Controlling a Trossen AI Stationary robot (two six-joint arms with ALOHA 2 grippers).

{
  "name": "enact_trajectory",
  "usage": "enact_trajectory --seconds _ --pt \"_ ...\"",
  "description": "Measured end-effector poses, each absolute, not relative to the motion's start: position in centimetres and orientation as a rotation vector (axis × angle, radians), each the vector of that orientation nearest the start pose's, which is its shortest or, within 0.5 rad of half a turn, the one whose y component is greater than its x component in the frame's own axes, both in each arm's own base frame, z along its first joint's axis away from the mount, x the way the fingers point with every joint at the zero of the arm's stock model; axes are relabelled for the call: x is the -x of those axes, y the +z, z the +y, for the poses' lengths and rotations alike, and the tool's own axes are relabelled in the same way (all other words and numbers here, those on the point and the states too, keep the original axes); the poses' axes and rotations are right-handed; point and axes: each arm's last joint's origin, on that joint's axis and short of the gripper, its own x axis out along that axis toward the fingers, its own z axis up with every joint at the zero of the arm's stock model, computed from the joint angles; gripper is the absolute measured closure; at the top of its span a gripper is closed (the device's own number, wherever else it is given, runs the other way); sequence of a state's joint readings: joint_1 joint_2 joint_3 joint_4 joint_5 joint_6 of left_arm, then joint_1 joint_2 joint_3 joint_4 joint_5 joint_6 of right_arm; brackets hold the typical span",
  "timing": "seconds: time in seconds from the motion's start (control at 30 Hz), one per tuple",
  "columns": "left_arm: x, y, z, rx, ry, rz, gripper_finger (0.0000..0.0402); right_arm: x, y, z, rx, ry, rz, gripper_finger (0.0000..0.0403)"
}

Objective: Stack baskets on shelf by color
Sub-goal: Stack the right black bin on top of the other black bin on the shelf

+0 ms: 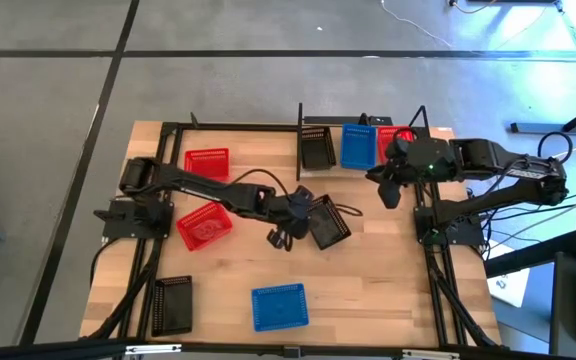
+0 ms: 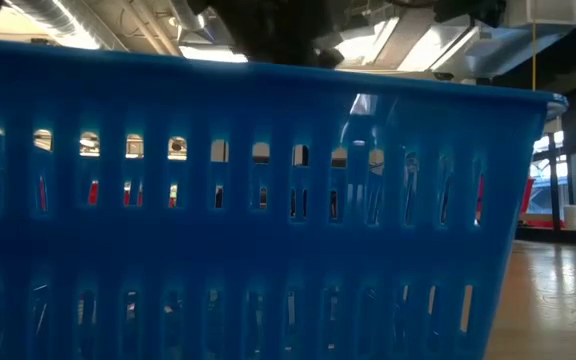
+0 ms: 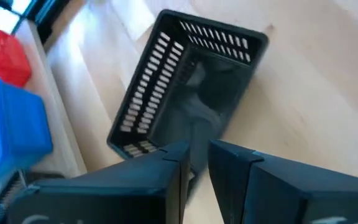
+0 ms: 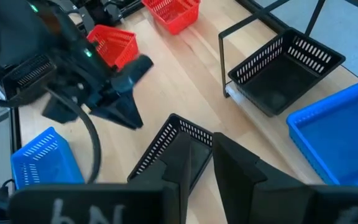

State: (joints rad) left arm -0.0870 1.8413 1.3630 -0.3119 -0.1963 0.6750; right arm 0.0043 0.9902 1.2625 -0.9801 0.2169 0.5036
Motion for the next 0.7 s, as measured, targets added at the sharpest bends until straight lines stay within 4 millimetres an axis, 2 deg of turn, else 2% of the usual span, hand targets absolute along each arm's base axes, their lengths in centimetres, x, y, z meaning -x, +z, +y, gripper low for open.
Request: enact_trajectory --seconds 0.17,0.47,0.7 --pt "-40.6 21.7 -3.0 -0.755 -0.212 0.821 0.0351 -16.6 38.5 -0.6 -0.390 -0.374 0.649 0.0336" --pt "-40.7 21.9 -3.0 -0.734 -0.245 0.790 0.0351 -16.4 38.3 -0.6 -0.386 -0.379 0.671 0.0336" --pt "-41.3 20.8 -2.9 -0.733 -0.260 0.796 0.0351 -16.4 38.3 -0.6 -0.384 -0.378 0.670 0.0336"
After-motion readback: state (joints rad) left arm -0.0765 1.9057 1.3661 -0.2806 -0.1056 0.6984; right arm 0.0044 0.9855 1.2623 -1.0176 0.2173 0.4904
